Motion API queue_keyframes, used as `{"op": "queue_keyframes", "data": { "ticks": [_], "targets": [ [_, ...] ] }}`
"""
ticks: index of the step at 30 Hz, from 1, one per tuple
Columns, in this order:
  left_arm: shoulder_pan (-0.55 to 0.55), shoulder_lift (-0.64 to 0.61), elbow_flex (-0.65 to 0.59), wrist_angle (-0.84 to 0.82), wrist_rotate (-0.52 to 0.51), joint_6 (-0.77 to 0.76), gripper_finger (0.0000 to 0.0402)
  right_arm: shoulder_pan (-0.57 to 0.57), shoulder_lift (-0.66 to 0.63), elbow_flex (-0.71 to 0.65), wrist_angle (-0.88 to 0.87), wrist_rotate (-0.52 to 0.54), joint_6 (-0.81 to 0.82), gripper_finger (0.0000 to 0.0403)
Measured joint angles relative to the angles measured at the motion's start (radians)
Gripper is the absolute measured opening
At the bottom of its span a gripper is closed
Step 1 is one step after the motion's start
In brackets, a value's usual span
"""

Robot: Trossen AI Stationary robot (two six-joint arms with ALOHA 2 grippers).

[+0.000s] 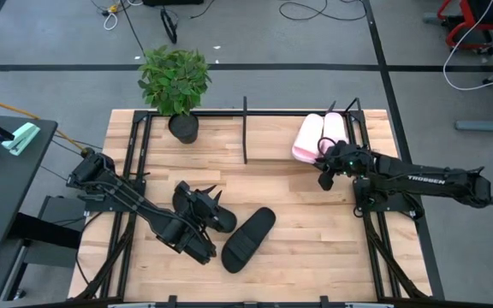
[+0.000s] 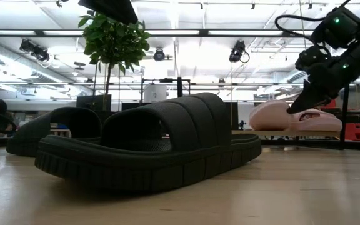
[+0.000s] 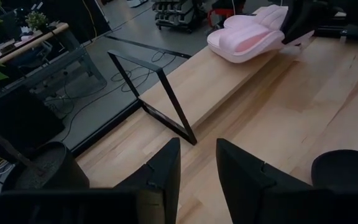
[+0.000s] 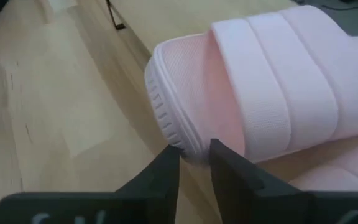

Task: Pick and place slides into the shelf
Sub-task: Put the pink slide on the shelf, then put the right black slide on the shelf

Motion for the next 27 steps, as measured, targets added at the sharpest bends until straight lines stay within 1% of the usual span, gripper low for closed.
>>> {"op": "queue_keyframes", "data": {
  "ticks": [5, 9, 15, 19, 24, 27],
  "targets": [
    [0.000, 0.000, 0.000, 0.000, 0.000, 0.000, 0.0107, 0.049, 0.000, 0.053, -0.025, 0.044, 0.053, 0.0092],
    [-0.002, 0.000, 0.000, 0.000, 0.000, 0.000, 0.0107, 0.086, 0.014, 0.097, -0.138, 0.100, 0.111, 0.0092],
    [-0.006, 0.001, 0.000, 0.000, 0.000, 0.000, 0.0107, 0.122, 0.078, 0.112, -0.172, 0.099, 0.195, 0.0099],
    [-0.010, 0.002, 0.000, 0.005, 0.000, 0.000, 0.0107, 0.141, 0.139, 0.111, -0.178, 0.067, 0.215, 0.0128],
    [-0.022, 0.002, 0.000, 0.007, 0.000, 0.000, 0.0107, 0.136, 0.195, 0.111, -0.183, 0.071, 0.244, 0.0185],
    [-0.032, 0.002, 0.000, 0.008, 0.000, -0.001, 0.0107, 0.139, 0.200, 0.111, -0.180, 0.068, 0.269, 0.0214]
  ]
}}
